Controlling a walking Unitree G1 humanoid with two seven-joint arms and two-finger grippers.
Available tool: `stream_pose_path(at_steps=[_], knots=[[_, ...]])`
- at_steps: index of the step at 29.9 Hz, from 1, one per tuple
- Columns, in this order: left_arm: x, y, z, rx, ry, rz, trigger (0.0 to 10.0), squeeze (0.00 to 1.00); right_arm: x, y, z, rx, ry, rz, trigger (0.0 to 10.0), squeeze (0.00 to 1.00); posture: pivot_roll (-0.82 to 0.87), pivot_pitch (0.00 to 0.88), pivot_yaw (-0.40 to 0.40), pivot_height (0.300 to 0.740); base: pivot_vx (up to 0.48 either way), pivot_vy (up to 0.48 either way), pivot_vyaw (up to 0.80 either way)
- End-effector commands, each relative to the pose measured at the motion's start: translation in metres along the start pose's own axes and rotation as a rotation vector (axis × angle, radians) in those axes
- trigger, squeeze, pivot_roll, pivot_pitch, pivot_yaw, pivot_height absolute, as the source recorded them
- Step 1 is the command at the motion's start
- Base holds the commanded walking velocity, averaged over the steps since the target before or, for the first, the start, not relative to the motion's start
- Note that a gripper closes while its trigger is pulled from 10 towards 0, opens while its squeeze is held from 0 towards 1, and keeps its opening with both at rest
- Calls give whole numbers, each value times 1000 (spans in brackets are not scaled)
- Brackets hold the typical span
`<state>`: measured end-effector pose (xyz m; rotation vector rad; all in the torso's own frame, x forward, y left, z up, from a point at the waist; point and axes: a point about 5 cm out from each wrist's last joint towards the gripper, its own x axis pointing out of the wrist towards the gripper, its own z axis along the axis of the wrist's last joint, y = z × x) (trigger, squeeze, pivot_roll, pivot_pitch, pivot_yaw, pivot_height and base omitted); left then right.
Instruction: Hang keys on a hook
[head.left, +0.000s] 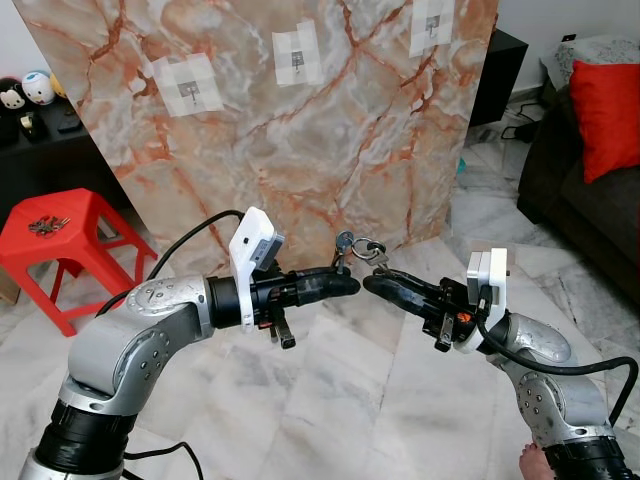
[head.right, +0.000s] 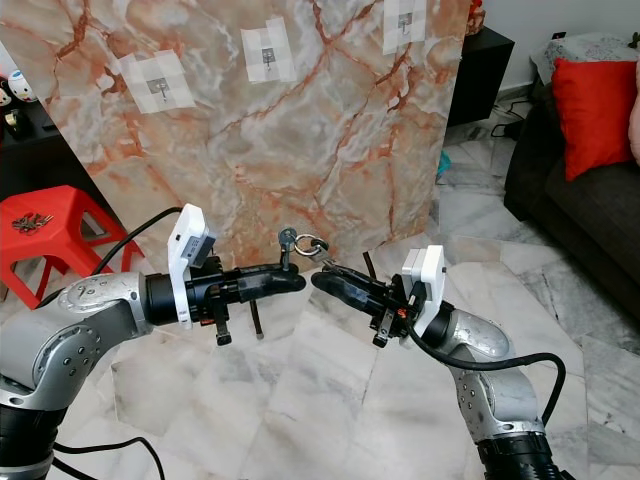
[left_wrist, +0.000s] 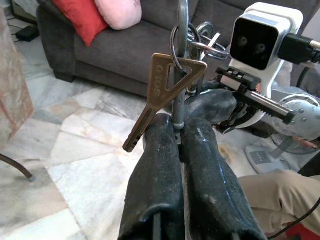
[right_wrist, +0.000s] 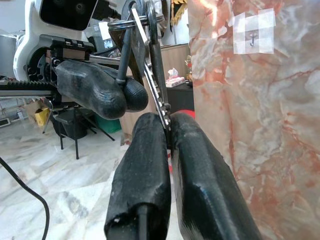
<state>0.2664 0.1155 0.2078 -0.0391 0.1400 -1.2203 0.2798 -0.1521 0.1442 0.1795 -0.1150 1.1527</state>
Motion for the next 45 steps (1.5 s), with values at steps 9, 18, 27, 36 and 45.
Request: stream_pose_path(at_steps=[9, 18, 27, 36, 45], knots=[[-9, 2, -18, 9, 105, 19, 10000, 0, -8, -9, 10, -20, -13, -43, 0, 0, -108, 74, 44, 740, 0, 0, 0], [-10, 1, -26, 22, 156, 7, 10000, 0, -9, -10, 12, -27, -8, -47, 0, 0, -108, 74, 41, 740, 0, 0, 0], [-10, -1, -37, 52, 227, -5, 10000, 0, -10, -11, 12, -28, -3, -48, 0, 0, -109, 74, 41, 740, 0, 0, 0], [-10, 14, -38, 95, 215, 114, 10000, 0, -10, -10, 10, -25, 6, -48, 0, 0, -111, 73, 42, 740, 0, 0, 0], [-28, 43, -59, 78, 236, 363, 10000, 0, -13, -9, -1, -31, 84, -40, 0, 0, -109, 75, 40, 740, 0, 0, 0]])
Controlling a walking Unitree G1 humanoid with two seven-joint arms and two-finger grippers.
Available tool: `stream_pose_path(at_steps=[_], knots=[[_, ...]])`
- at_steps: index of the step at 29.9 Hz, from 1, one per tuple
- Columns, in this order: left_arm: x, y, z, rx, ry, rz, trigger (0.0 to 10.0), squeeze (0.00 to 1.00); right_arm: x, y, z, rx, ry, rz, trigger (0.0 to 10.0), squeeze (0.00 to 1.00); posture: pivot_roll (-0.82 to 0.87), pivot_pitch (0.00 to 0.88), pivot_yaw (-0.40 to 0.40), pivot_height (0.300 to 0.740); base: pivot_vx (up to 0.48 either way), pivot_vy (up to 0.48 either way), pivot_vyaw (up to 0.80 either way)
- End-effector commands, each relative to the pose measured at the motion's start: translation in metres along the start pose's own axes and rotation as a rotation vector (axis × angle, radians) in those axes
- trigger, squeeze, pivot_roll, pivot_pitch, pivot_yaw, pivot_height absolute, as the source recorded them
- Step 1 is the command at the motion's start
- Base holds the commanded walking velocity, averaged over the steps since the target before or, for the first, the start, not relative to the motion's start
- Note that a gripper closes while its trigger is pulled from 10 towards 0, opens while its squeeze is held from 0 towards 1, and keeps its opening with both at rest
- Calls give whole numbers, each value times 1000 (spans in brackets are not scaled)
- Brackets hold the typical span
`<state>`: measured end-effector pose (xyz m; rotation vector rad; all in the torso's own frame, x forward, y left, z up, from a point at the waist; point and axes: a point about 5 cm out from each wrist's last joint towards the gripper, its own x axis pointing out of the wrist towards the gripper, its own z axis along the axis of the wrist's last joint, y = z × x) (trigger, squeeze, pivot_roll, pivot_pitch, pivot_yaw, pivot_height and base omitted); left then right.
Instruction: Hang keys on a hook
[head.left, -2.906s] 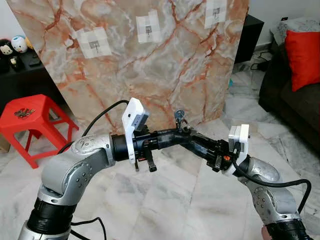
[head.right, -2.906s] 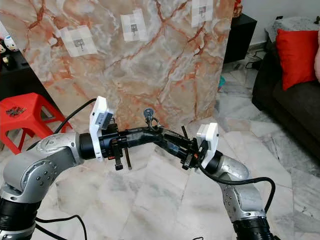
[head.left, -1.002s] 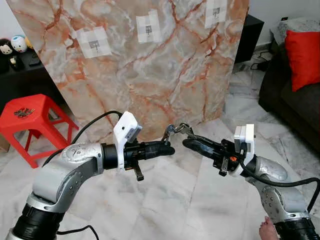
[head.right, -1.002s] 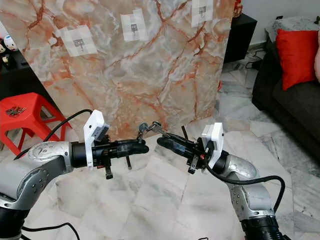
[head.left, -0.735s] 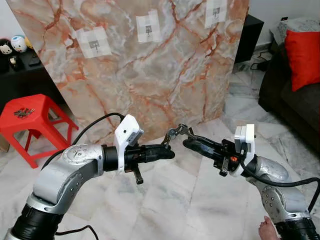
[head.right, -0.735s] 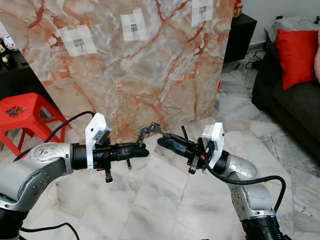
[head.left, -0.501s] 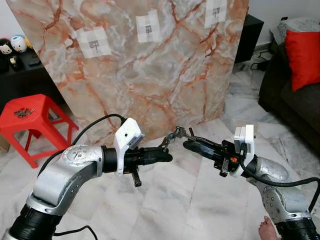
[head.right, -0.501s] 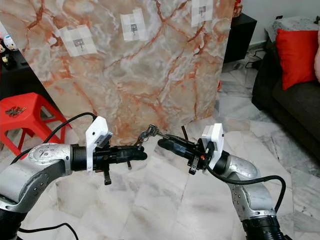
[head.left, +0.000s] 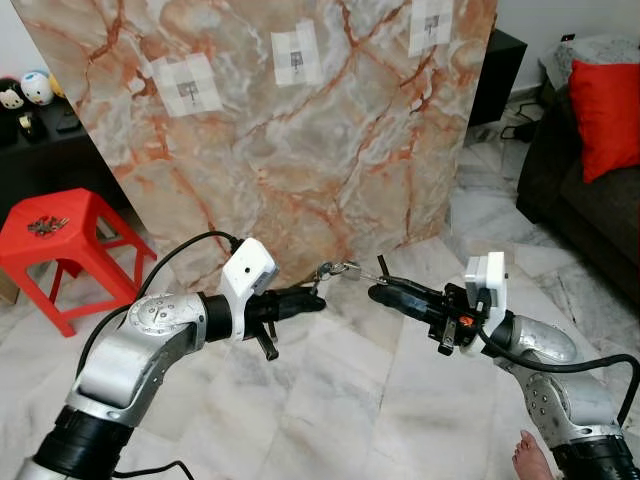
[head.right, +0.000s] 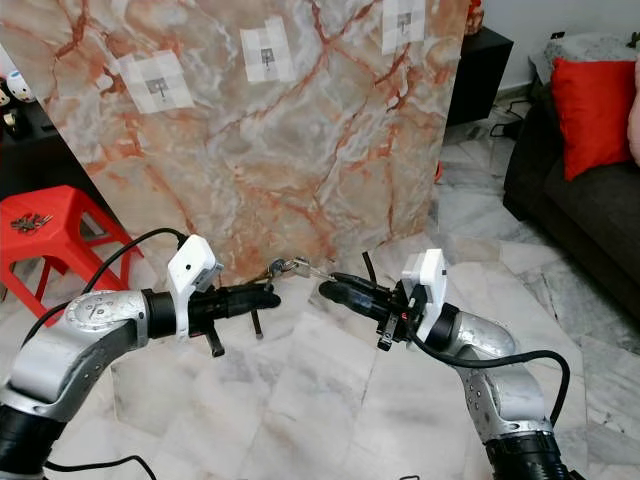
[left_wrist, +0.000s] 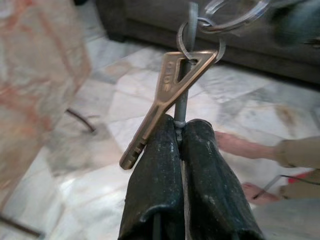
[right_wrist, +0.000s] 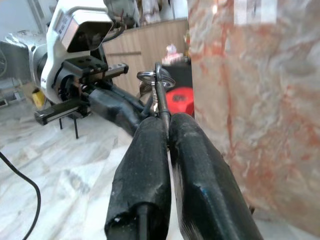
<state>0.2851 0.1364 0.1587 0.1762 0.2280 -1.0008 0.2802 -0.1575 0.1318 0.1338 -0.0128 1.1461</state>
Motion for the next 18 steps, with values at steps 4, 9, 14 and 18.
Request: stream_pose_path(at_steps=[4, 9, 14, 18], knots=[[-12, 20, -26, -36, 92, 182, 10000, 0, -10, -5, -1, -73, 73, -23, 0, 0, -114, 76, 38, 740, 0, 0, 0], [-13, 17, -46, -6, 182, 172, 10000, 0, -18, -9, -18, -91, 213, -43, 0, 0, -115, 75, 35, 740, 0, 0, 0], [-16, 15, -69, -9, 273, 173, 10000, 0, -26, -12, -36, -101, 323, -75, 0, 0, -109, 77, 35, 740, 0, 0, 0], [-20, 18, -84, 1, 321, 213, 10000, 0, -28, -13, -41, -94, 337, -92, 0, 0, -111, 77, 36, 740, 0, 0, 0]])
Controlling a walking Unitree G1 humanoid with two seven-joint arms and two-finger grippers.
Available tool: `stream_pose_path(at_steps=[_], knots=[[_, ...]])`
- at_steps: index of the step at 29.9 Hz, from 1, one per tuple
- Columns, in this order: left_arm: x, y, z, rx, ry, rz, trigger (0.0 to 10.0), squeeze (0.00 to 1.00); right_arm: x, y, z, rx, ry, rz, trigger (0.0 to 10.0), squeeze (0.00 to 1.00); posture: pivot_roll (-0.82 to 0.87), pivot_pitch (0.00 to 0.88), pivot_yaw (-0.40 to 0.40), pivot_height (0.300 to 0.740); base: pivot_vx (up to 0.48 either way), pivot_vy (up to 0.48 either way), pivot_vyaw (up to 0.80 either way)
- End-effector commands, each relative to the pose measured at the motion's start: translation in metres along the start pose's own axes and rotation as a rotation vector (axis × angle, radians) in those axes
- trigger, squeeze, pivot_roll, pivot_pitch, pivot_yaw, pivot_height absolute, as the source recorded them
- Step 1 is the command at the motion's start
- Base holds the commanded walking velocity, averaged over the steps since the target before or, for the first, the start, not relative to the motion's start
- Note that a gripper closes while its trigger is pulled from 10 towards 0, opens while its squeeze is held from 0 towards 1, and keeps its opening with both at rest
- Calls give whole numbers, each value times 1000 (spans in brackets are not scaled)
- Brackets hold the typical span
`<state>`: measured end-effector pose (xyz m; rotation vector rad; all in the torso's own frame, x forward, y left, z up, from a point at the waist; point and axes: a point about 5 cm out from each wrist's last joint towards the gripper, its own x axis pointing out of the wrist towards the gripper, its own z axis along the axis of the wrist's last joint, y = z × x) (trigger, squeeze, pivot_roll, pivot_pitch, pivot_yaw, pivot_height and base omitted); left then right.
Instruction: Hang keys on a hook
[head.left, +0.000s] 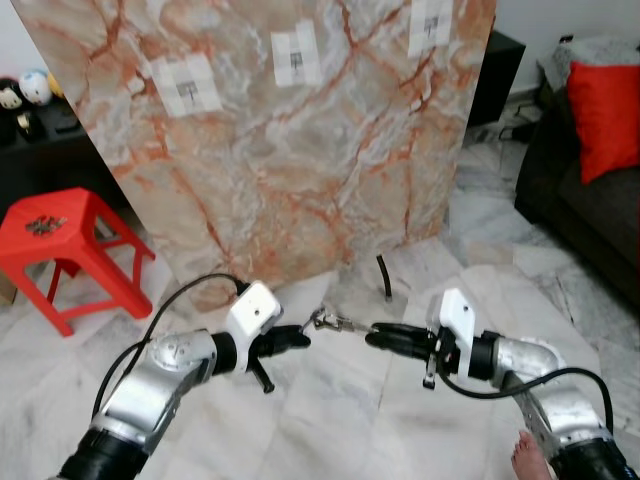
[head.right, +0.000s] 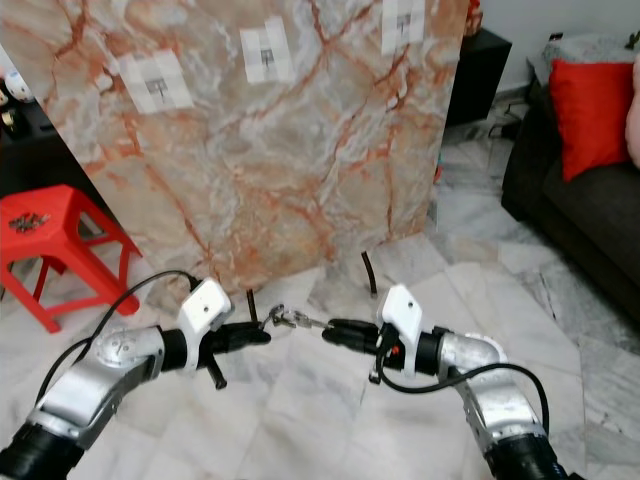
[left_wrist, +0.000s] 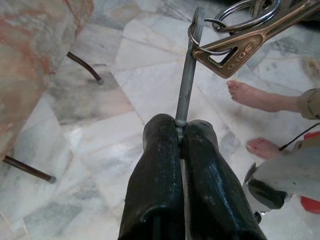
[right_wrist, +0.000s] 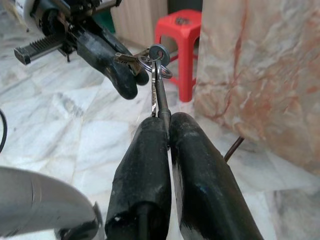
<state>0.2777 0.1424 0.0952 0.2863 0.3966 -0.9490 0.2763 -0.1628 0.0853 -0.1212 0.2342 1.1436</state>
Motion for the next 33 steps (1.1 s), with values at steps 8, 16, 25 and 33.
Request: stream_pose_path(at_steps=[8, 16, 25, 33], knots=[[-24, 28, -7, -140, -109, 185, 10000, 1000, -19, -13, -1, 1, -22, -106, 0, 0, -114, 78, 37, 740, 0, 0, 0], [-27, 25, -10, -147, -120, 130, 10000, 1000, -16, -16, -2, -22, -2, -119, 0, 0, -112, 79, 41, 740, 0, 0, 0], [-22, 30, -48, -159, 54, 262, 10000, 0, -32, -26, -63, 32, 392, -337, 0, 0, -117, 78, 37, 740, 0, 0, 0], [-20, 24, -93, -302, 132, 403, 10000, 0, -46, -28, -98, 397, 281, -820, 6824, 0, -111, 80, 41, 740, 0, 0, 0]])
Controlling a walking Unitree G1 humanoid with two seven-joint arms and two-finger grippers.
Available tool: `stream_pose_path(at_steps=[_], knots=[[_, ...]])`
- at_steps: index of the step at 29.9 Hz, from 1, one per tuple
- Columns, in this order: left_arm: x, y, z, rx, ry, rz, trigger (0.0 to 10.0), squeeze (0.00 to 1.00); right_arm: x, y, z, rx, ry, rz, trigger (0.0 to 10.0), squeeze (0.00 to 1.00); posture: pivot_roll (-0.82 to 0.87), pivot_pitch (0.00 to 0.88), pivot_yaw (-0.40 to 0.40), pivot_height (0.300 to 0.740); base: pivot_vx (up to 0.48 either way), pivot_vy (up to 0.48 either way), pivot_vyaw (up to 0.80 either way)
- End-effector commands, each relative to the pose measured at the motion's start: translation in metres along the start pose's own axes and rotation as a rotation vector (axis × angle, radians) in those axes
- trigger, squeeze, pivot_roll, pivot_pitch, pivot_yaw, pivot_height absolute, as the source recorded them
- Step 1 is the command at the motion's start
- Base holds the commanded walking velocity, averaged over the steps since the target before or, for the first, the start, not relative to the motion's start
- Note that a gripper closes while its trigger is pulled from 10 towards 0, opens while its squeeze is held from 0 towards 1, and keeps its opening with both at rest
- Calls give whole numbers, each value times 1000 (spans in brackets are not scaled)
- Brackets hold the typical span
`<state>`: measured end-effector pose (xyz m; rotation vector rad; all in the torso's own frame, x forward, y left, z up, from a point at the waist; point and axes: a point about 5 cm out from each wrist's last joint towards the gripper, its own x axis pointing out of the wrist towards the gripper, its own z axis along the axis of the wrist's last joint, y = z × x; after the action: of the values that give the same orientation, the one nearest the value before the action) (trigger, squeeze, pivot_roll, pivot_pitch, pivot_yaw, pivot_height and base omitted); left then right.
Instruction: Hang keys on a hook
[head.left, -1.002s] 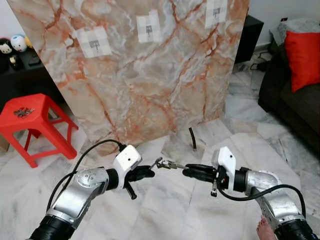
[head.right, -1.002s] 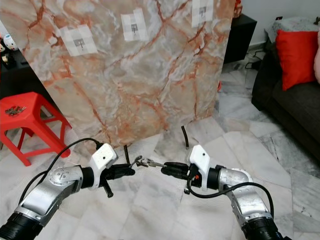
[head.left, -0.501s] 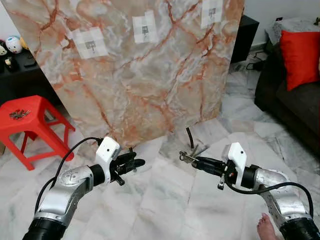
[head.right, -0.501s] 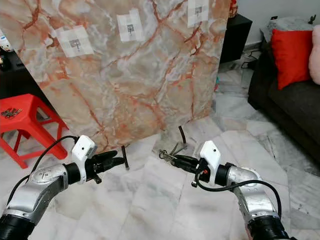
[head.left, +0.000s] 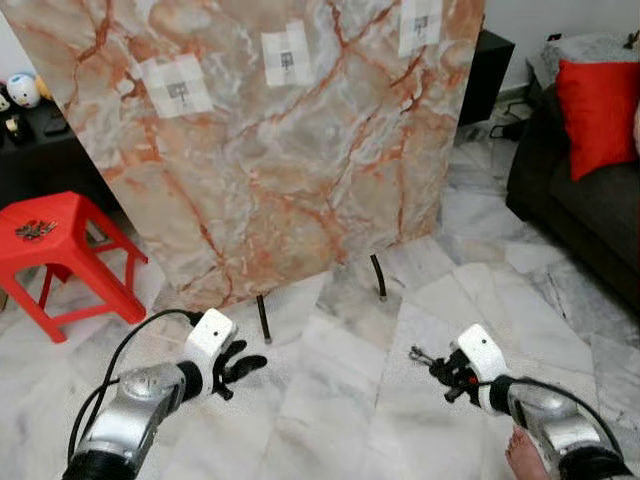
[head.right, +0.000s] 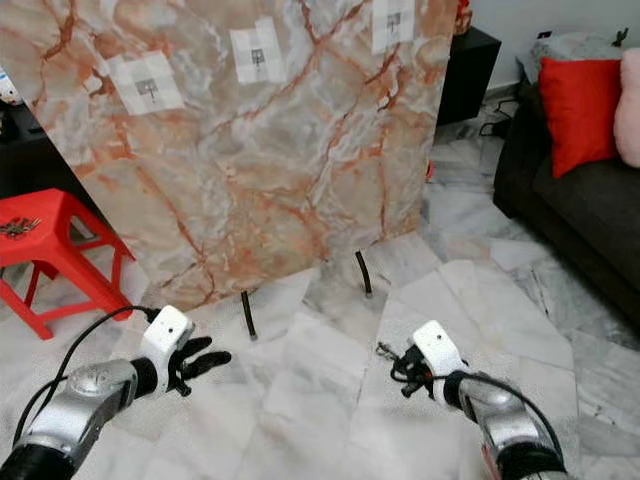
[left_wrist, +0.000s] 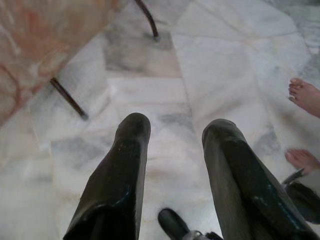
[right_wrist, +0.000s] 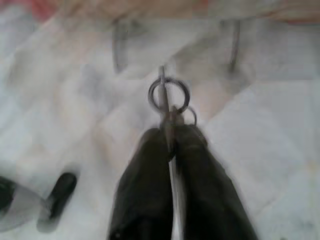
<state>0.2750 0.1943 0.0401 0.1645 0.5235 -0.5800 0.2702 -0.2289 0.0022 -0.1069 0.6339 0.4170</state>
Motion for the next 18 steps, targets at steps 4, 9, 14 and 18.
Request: stream_pose_path(at_steps=[4, 9, 14, 18], knots=[[-3, 11, -43, -167, 77, 195, 10000, 0, 1, -10, 1, 248, -129, -245, 10000, 0, -120, 82, 43, 740, 0, 0, 0], [-2, 7, -72, -270, 147, 310, 10000, 0, 7, -5, 7, 359, -219, -357, 10000, 0, -118, 82, 46, 740, 0, 0, 0], [0, -3, -91, -315, 216, 338, 10000, 0, 8, -2, -10, 469, -168, -434, 10000, 0, -124, 81, 45, 740, 0, 0, 0], [-1, -9, -102, -338, 243, 344, 10000, 0, 4, 7, -41, 472, -21, -467, 10000, 0, -131, 83, 45, 740, 0, 0, 0]])
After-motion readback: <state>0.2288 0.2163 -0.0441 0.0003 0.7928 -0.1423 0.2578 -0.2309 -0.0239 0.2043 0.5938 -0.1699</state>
